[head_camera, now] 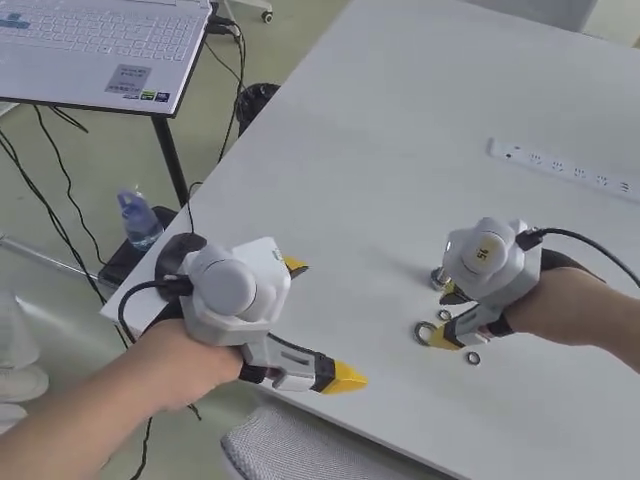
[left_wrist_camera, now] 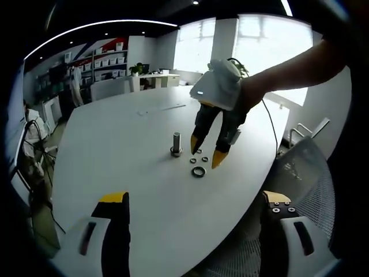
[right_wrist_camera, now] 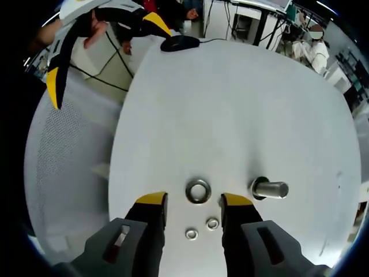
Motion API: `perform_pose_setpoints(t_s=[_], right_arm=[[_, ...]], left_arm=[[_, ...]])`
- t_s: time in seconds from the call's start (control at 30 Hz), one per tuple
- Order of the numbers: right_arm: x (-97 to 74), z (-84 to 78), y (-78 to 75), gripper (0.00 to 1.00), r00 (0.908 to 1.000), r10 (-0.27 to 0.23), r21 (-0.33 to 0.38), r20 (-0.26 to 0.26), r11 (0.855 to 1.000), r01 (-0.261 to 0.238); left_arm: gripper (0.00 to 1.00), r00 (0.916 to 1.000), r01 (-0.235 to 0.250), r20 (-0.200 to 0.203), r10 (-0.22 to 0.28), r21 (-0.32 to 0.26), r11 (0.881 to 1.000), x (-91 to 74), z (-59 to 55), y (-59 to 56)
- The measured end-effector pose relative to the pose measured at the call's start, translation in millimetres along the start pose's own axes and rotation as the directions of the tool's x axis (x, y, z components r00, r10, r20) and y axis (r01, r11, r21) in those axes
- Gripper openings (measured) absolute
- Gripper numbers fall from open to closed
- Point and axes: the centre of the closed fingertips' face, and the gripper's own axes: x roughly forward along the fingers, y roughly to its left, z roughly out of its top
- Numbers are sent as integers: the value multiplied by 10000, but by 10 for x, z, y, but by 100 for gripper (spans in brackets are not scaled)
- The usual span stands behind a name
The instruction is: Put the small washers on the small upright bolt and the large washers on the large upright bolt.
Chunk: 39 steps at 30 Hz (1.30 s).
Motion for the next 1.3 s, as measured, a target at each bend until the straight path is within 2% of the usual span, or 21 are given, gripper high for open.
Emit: perform_pose_setpoints(t_s=[0.3,0.47,0.53,0.7,0.97,1.17,1.3], right_arm=[[188,-53,-62,39,9999,-131,-121,100,9998,132],[265,-116,-54,38,10000,-56,-90,9,9999,56],[278,-130,-57,38,10000,-69,-104,19,9999,69],[294,-103,-45,36,10000,-42,-75,69,10000,43],[339,-127,-63,35,9997,-148,-186,-177,9997,145],[332,-127,-48,35,9993,-155,-419,-334,9990,141],[331,-125,-56,35,9988,-205,-321,-450,9993,190]], left_arm=[[92,9996,148,-241,-145,120,9998,21,-46,-2],[92,9996,208,-208,-207,65,9998,38,-25,-12],[92,9996,268,-117,-267,77,9996,41,1,-26],[92,9994,308,-180,-306,98,9995,50,-7,-9],[92,9996,173,-242,-170,121,9998,29,-17,37],[91,9992,240,-316,-237,85,9997,32,-57,6],[90,9992,264,-308,-263,46,9996,38,-69,-1]])
